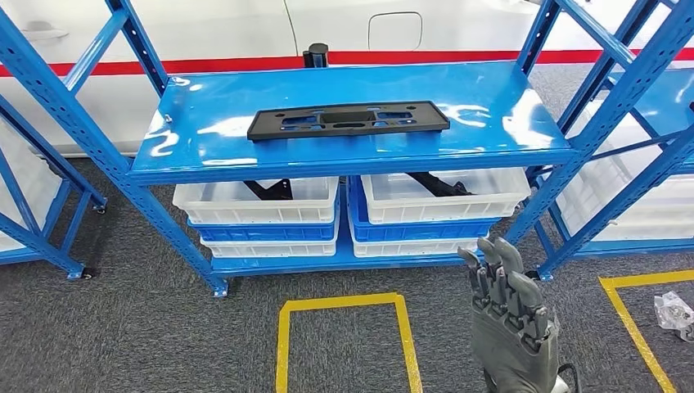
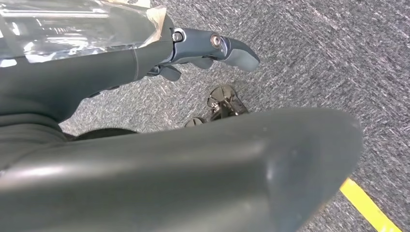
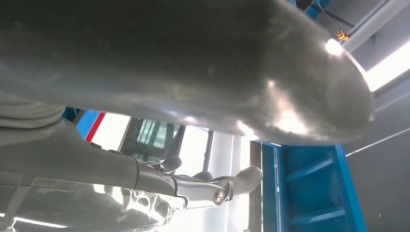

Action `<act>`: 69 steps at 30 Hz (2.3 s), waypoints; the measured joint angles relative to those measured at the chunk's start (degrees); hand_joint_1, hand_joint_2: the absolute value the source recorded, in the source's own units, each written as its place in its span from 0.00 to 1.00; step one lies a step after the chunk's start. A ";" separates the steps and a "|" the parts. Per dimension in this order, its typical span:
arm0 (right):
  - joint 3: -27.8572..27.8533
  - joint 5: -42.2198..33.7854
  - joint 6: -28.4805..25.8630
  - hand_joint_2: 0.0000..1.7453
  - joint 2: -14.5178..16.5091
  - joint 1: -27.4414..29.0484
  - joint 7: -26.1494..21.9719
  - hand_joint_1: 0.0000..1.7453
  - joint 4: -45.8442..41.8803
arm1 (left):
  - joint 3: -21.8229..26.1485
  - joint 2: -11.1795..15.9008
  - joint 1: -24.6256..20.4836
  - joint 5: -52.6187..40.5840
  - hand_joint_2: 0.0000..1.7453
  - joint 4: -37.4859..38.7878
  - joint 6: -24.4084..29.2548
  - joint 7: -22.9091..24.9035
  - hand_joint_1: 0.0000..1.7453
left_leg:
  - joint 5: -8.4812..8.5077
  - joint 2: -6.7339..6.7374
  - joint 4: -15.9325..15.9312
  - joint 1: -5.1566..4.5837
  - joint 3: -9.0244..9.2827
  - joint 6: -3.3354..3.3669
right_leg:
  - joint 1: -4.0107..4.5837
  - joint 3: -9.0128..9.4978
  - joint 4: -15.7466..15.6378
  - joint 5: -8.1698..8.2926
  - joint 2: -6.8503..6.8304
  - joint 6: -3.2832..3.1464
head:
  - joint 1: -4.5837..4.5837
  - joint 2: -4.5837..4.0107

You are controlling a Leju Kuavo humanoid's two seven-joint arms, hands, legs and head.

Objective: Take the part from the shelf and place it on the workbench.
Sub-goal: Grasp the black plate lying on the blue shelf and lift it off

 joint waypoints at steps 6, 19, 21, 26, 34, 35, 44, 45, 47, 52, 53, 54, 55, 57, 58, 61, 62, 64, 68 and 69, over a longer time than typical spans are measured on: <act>0.02 0.01 0.00 0.00 0.05 0.21 0.00 0.00 -0.13 | 0.18 -0.02 -0.10 0.00 0.00 0.08 -0.01 0.02 0.00 | 8.07 -0.03 -14.71 0.76 6.28 -0.55 | -0.35 1.52 -0.02 -1.76 0.23 2.20 | -0.21 0.00; -1.04 1.94 -3.98 0.00 0.09 1.66 0.00 0.00 -0.85 | 0.34 -0.03 -0.04 0.42 0.00 0.12 0.28 0.27 0.00 | 5.02 -0.41 -15.66 -0.51 10.11 3.24 | 0.17 -6.11 6.98 -0.50 -0.08 4.00 | 0.34 0.00; -1.24 4.09 -6.60 0.00 0.13 2.15 0.00 0.00 -0.89 | 0.35 -0.04 -0.04 0.44 0.00 0.13 0.55 0.58 0.00 | 3.94 -0.50 -15.67 -0.71 10.69 2.68 | 0.60 -3.75 1.88 1.52 -0.21 3.22 | 0.41 0.00; -1.54 6.56 -11.56 0.00 0.13 3.23 0.00 0.00 -0.72 | 0.33 -0.03 -0.23 0.10 0.00 0.13 1.73 1.08 0.00 | 1.80 -0.18 -13.75 -0.57 10.84 1.05 | 0.18 -1.86 0.71 1.02 0.06 0.71 | 0.25 0.00; -1.50 5.79 -12.15 0.00 0.13 3.31 0.00 0.00 0.04 | 0.41 0.02 -0.06 1.39 0.00 0.13 4.22 1.21 0.00 | 6.71 0.06 -8.31 0.37 2.31 -0.16 | -0.31 2.88 0.51 -3.05 0.18 0.44 | -0.02 0.00; -1.50 5.71 -12.13 0.00 0.13 3.25 0.00 0.00 0.09 | 0.42 0.02 -0.10 1.52 0.00 0.13 4.33 1.21 0.00 | 8.29 0.08 -11.56 0.23 3.58 0.04 | -0.22 3.51 0.42 -3.71 0.20 0.77 | 0.00 0.00; -1.68 5.82 -12.21 0.00 0.11 2.91 0.00 0.00 0.56 | 0.44 -0.14 -0.12 2.24 0.00 0.13 5.01 1.06 0.00 | 7.32 -0.17 -16.32 -0.06 8.89 3.50 | 0.02 -1.85 12.72 -7.05 0.12 2.98 | 0.42 0.00; -1.75 5.81 -12.22 0.00 0.10 2.96 0.00 0.00 0.63 | 0.44 -0.16 -0.10 2.25 0.00 0.13 5.01 1.06 0.00 | 7.01 -0.21 -16.41 -0.05 9.23 3.53 | -0.01 -4.41 15.33 -8.30 0.11 2.95 | 0.48 0.00; -1.85 5.81 -12.22 0.00 0.09 3.00 0.00 0.00 0.80 | 0.44 -0.19 -0.06 2.25 0.00 0.13 5.01 1.06 0.00 | 6.19 -0.34 -16.48 0.01 10.16 3.39 | -0.15 -6.91 15.19 -8.88 0.09 3.43 | 0.50 0.00; -1.90 5.81 -12.22 0.00 0.12 3.00 0.00 0.00 1.08 | 0.44 -0.20 -0.03 2.28 0.00 0.13 5.01 1.06 0.00 | 3.24 -0.40 -16.53 -0.04 12.62 1.80 | -0.29 -3.64 1.68 -0.25 -1.07 4.36 | 0.63 0.00; -1.91 5.81 -12.22 0.00 0.13 2.99 0.00 0.00 1.12 | 0.44 -0.19 -0.05 2.30 0.00 0.13 5.01 1.05 0.00 | 2.90 -0.27 -16.39 -0.08 13.28 1.38 | -0.18 -3.35 1.53 -0.13 -1.21 3.42 | 0.66 0.00; -1.93 5.81 -12.22 0.00 0.14 3.00 0.00 0.00 1.14 | 0.44 -0.20 -0.09 2.31 0.00 0.13 5.01 1.05 0.00 | 2.68 -0.08 -16.26 0.00 13.86 0.98 | -0.15 -2.76 1.51 0.02 -1.04 2.56 | 0.63 0.00; -1.97 5.81 -12.22 0.00 0.17 3.04 0.00 0.00 1.13 | 0.44 -0.22 -0.16 2.32 0.00 0.14 5.01 1.05 0.00 | 2.54 0.07 -15.61 0.13 14.22 0.64 | -0.24 -2.14 1.41 0.29 -0.82 1.87 | 0.60 0.00; -2.00 5.82 -12.22 0.00 0.29 3.05 0.00 0.00 1.13 | 0.44 -0.26 -0.32 2.31 0.00 0.16 5.01 1.06 0.00 | 1.52 0.18 -11.86 0.34 12.78 0.16 | -0.39 -0.99 1.31 0.40 -0.65 0.63 | 0.37 0.00; -1.99 5.86 -12.22 0.00 0.36 3.05 0.00 0.00 1.14 | 0.44 -0.28 -0.35 2.30 0.00 0.17 5.01 1.06 0.00 | 0.34 0.13 -8.53 0.37 10.66 -0.03 | -0.33 -0.68 1.29 0.13 -0.69 0.16 | 0.31 0.00; -2.02 6.56 -12.55 0.00 0.54 3.25 0.00 0.00 1.26 | 0.44 -0.27 -0.14 2.31 0.00 0.17 4.99 1.10 0.00 | -3.47 0.04 -0.66 0.39 3.31 -0.35 | -0.10 0.21 1.30 -0.92 -0.44 -0.31 | 0.25 0.00; -2.04 6.87 -12.72 0.00 0.60 3.36 0.00 0.00 1.32 | 0.44 -0.26 -0.08 2.32 0.00 0.17 4.96 1.13 0.00 | -3.43 0.05 -0.85 0.39 2.22 -0.31 | -0.06 0.62 1.30 -1.34 -0.34 -0.24 | 0.24 0.00; -2.08 7.29 -13.01 0.00 0.76 3.53 0.00 0.00 1.42 | 0.44 -0.25 -0.04 2.32 0.00 0.17 4.89 1.19 0.00 | 0.65 0.06 -6.33 0.28 2.68 0.25 | -0.01 1.69 1.29 -2.27 -0.25 -0.02 | 0.23 0.00; -2.23 7.98 -13.77 0.00 1.28 3.87 0.00 0.00 1.66 | 0.46 -0.03 0.15 2.53 0.00 0.16 5.10 1.24 0.00 | 6.17 -0.29 -13.29 -0.89 4.35 1.98 | 0.16 3.39 1.02 -4.02 0.02 1.12 | 0.34 0.00; -2.29 8.09 -13.93 0.00 1.40 3.98 0.00 0.00 1.72 | 0.46 -0.04 0.17 2.63 0.00 0.16 5.24 1.24 0.00 | 5.39 -0.43 -13.56 -1.06 4.51 2.23 | 0.25 3.84 1.11 -4.07 0.10 1.52 | 0.30 0.00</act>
